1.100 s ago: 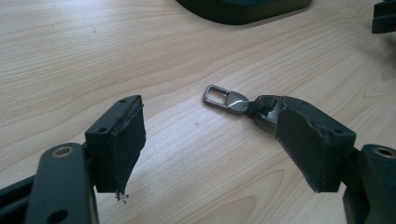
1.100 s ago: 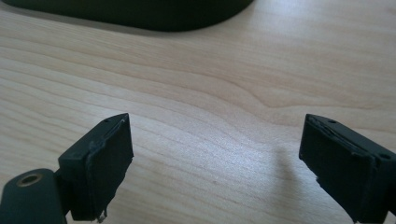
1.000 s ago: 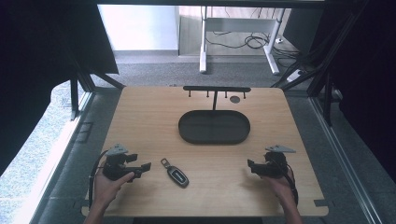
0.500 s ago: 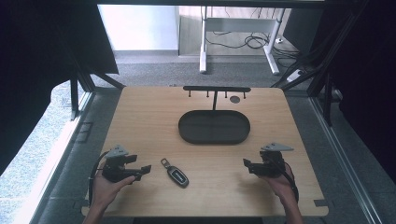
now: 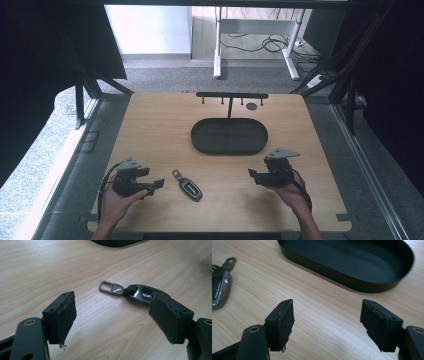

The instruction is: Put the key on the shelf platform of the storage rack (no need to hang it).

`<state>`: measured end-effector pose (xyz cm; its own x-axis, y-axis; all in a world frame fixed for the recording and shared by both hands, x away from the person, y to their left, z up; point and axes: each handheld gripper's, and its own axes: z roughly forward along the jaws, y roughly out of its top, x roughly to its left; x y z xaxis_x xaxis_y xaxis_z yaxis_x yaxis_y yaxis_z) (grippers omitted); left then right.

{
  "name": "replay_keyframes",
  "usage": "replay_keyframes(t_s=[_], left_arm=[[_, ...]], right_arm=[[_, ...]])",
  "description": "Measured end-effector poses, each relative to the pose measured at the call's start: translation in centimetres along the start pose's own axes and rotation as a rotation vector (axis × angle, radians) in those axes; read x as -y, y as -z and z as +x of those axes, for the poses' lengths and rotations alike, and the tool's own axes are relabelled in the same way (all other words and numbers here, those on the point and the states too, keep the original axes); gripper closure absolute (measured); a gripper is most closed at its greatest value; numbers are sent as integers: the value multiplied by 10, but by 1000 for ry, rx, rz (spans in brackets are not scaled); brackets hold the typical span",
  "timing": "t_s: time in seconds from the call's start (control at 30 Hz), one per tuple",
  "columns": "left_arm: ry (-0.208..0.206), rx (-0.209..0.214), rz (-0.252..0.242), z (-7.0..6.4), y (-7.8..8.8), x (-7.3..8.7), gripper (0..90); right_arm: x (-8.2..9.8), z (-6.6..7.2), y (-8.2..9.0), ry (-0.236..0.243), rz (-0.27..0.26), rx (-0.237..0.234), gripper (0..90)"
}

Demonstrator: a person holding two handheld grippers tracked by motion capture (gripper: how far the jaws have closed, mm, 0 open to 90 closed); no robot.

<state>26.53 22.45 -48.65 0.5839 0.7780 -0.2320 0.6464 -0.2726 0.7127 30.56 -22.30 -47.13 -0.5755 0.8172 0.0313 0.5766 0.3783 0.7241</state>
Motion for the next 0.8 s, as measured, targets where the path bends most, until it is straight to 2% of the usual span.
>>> replay_keyframes(t_s=[0.1,0.2,0.5,0.8], left_arm=[[-4,7,1,-2,1,1,227],[-10,6,-7,-2,4,0,231],[-11,-3,-12,-3,8,0,245],[-21,12,-11,-9,9,-1,245]], right_arm=[[-12,8,-3,24,24,-18,291],[-22,15,-3,56,39,-13,306],[-45,35,-7,97,103,-36,306],[-61,57,-15,124,146,-46,303]])
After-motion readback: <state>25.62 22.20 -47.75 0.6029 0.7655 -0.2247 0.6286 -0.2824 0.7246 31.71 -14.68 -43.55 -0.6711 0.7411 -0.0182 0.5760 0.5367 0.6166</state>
